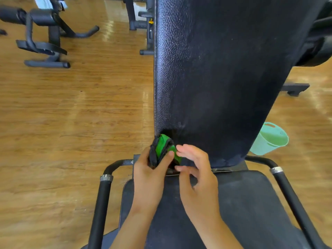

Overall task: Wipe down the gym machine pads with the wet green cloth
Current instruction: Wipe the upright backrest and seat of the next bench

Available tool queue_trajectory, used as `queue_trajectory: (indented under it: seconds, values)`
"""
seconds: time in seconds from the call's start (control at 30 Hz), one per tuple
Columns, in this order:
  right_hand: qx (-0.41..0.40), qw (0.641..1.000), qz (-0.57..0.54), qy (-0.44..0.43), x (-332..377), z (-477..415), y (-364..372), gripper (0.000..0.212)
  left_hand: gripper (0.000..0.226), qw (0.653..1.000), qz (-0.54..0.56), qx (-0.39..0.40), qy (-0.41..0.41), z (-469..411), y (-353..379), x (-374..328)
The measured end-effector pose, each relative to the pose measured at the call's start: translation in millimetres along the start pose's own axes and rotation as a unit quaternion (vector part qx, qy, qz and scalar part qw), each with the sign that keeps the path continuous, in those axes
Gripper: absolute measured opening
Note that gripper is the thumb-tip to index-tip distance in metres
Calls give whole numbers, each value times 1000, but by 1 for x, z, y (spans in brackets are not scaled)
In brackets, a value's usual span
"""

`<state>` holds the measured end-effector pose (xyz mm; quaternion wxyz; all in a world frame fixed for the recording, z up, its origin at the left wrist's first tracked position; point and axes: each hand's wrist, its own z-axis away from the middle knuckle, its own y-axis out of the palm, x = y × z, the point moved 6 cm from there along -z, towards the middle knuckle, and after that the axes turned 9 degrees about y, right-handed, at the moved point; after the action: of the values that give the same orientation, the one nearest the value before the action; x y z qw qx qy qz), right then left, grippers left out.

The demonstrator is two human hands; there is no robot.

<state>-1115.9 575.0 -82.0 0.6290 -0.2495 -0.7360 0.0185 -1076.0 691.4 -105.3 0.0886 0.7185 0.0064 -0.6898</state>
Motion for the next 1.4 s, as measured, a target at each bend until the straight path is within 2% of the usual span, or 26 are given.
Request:
queue_trajectory:
  seconds: [0.1, 0.2, 0.33, 0.47, 0.63, 0.77, 0.87, 0.97, 1.0, 1.07, 1.13, 1.27, 1.4]
  values:
    - [-124, 974, 162, -102, 0, -25, -29, 37, 14, 994, -59, -81, 52, -13, -11, -12]
    - [-177, 935, 278, -130, -8, -66, -48, 43, 29, 976, -76, -151, 137, -29, -22, -36]
    - [-205, 895, 355, -174, -31, -94, -50, 48, 32, 954, -124, -89, 259, -49, -4, -53]
    - [-225, 866, 393, -212, -49, -98, -43, 45, 33, 905, -243, -64, 344, -55, 6, -47]
    - [-229, 854, 408, -227, -54, -100, -42, 50, 32, 903, -278, -62, 320, -43, 2, -27]
    - [-228, 848, 421, -226, -54, -100, -43, 56, 31, 883, -350, -21, 313, -27, 6, -15]
    - [-225, 843, 425, -239, -53, -99, -42, 61, 46, 880, -350, -1, 321, -30, 10, -33]
    - [-226, 842, 430, -234, -54, -99, -43, 60, 56, 890, -299, -25, 343, -51, 21, -80]
    - [-227, 841, 434, -231, -52, -101, -43, 58, 53, 878, -301, -40, 370, -59, 26, -98]
    - [-224, 842, 438, -223, -52, -102, -43, 54, 41, 824, -363, -41, 433, -66, 39, -120]
    - [-220, 842, 435, -230, -52, -99, -43, 54, 42, 795, -402, -22, 454, -63, 45, -119]
    - [-224, 844, 427, -236, -49, -98, -44, 55, 57, 771, -436, 51, 461, -41, 43, -72]
    - [-207, 840, 439, -241, -52, -98, -45, 56, 56, 780, -450, 105, 423, -22, 48, -16]
